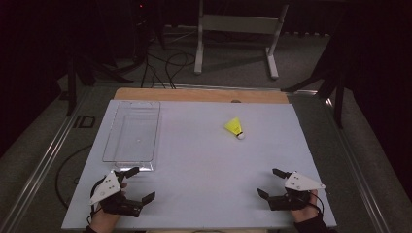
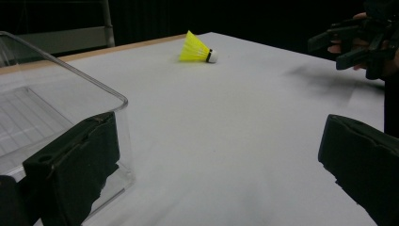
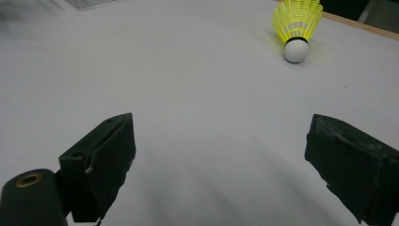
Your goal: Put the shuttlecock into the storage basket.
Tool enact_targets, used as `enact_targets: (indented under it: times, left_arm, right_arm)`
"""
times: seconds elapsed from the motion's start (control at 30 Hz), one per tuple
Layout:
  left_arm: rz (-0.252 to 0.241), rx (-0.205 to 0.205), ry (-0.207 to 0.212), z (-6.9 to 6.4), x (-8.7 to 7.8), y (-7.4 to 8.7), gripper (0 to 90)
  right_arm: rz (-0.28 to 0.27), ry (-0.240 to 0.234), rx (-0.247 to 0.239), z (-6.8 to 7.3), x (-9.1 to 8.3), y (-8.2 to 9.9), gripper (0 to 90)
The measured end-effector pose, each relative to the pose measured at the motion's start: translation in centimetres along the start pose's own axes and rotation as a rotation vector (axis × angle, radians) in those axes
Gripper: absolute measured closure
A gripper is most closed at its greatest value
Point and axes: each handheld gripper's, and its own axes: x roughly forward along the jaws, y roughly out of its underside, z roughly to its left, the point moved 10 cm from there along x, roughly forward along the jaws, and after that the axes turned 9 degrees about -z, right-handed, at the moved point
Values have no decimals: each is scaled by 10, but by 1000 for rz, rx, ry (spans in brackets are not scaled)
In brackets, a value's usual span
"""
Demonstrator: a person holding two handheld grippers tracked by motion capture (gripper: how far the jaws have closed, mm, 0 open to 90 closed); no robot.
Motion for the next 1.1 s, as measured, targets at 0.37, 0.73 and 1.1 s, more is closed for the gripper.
enact_targets:
  times: [0.37,0.73,1.1]
  left_arm:
    - [0,1,2,0,0,0,1]
    - [-1,1,7,-1,0,0,1]
    - [5,3,16,-3,1,1,1]
  right_arm:
    - [10,0,12,1,-1,-1,94]
    - [19,13,-4,3,-5,-10,86]
    - [61,7,27,2,-3,-8,84]
